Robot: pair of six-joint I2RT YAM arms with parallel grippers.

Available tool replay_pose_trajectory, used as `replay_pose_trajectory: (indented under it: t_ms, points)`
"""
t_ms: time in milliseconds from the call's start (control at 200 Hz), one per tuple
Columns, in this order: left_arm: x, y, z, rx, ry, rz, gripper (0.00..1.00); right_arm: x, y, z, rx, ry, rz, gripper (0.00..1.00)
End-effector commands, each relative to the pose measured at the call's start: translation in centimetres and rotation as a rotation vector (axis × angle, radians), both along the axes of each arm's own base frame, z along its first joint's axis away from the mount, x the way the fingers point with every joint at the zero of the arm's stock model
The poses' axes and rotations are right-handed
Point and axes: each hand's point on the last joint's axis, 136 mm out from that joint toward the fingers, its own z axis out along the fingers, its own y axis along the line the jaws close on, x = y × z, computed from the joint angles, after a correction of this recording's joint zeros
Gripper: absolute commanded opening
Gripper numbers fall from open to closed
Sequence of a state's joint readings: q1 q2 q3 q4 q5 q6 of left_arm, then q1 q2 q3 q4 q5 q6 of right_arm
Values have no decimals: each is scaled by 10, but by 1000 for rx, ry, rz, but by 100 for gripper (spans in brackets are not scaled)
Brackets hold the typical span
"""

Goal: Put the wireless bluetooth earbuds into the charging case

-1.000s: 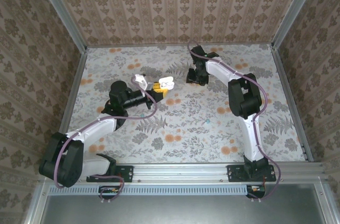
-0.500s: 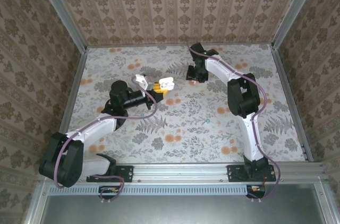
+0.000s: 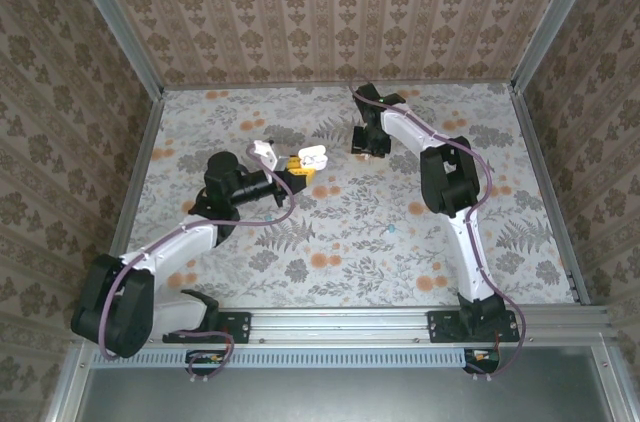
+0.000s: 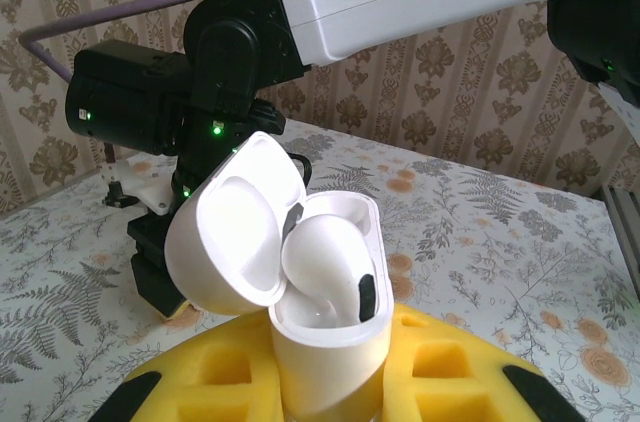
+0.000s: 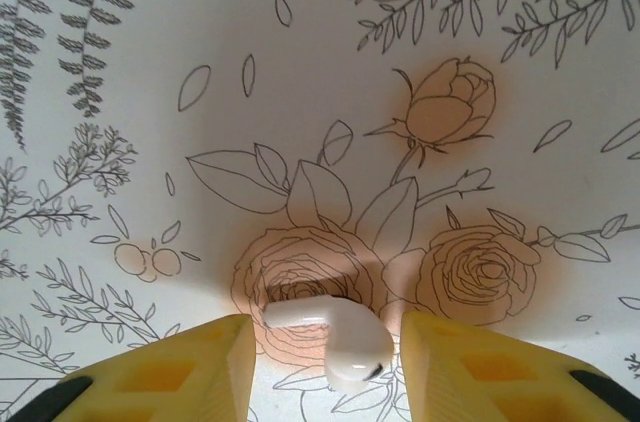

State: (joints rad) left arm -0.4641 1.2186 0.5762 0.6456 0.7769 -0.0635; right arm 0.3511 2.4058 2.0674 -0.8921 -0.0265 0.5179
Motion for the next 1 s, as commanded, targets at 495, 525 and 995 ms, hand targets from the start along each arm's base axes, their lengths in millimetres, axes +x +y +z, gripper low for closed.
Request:
replay_pose_trajectory:
  t_ms: [495, 525, 995]
  points:
    - [-12, 10, 21, -10, -61, 25, 0, -21, -3, 0, -44, 20, 140, 23]
    - [-13, 11, 21, -11, -59, 26, 0, -26, 0, 3, -44, 18, 165, 23]
    - [-44, 23, 6, -16, -7, 36, 0, -155, 50, -4, -96, 105, 721, 14]
